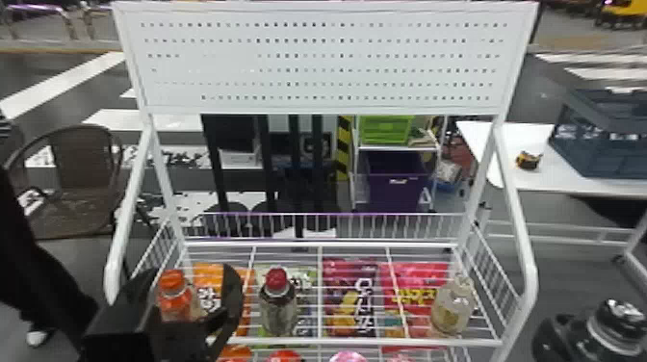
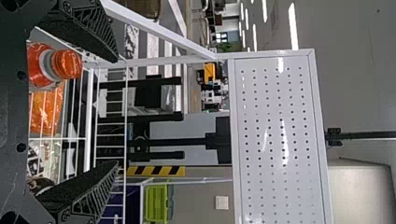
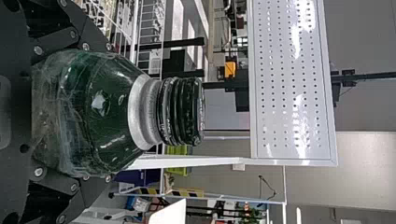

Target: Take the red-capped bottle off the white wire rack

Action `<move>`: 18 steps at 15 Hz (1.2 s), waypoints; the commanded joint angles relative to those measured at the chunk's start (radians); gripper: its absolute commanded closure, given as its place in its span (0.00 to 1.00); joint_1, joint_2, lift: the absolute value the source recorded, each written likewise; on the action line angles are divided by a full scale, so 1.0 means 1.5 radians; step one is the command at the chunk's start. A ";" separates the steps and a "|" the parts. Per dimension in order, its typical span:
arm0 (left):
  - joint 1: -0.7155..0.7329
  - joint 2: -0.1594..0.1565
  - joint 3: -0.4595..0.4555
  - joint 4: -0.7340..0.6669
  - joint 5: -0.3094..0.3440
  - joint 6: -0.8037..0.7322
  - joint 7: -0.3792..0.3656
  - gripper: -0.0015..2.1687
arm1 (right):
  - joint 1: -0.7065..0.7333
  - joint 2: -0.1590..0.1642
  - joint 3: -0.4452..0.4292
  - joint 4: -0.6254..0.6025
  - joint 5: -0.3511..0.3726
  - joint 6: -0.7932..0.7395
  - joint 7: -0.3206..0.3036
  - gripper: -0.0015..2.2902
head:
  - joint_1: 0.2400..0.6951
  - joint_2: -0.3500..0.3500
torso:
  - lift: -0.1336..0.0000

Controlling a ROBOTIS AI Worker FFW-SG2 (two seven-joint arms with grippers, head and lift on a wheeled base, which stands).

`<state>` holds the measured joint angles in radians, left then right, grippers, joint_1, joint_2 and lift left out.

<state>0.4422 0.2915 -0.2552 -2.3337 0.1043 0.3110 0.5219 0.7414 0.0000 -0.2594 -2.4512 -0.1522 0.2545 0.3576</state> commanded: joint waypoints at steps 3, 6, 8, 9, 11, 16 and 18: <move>0.000 0.001 -0.005 -0.006 -0.003 0.005 0.005 0.05 | -0.005 0.001 0.004 -0.003 0.000 0.000 -0.004 0.40 | 0.57 0.50 | 1.00; 0.008 0.003 -0.005 -0.025 -0.004 0.011 0.005 0.05 | -0.002 0.001 0.001 -0.002 -0.008 -0.002 -0.004 0.40 | 0.57 0.50 | 1.00; 0.014 0.003 -0.007 -0.028 -0.004 0.013 0.005 0.05 | 0.010 0.001 0.003 -0.003 -0.015 -0.017 -0.004 0.40 | 0.57 0.50 | 1.00; 0.015 0.002 -0.011 -0.028 -0.004 0.011 0.005 0.05 | 0.012 0.001 0.005 -0.003 -0.017 -0.017 -0.004 0.40 | 0.57 0.50 | 1.00; 0.015 0.001 -0.015 -0.027 -0.004 0.011 0.005 0.05 | 0.013 0.001 0.005 -0.003 -0.019 -0.017 -0.004 0.40 | 0.57 0.50 | 1.00; 0.018 -0.002 -0.075 0.058 -0.003 -0.067 0.024 0.05 | 0.017 0.001 0.004 -0.005 -0.019 -0.021 -0.004 0.40 | 0.57 0.50 | 1.00; 0.006 -0.017 -0.110 0.145 -0.003 -0.153 0.026 0.05 | 0.020 0.001 0.003 -0.007 -0.020 -0.025 -0.004 0.40 | 0.57 0.50 | 1.00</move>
<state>0.4634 0.2814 -0.3847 -2.2036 0.0996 0.1676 0.5606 0.7688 0.0000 -0.2532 -2.4603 -0.1817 0.2219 0.3512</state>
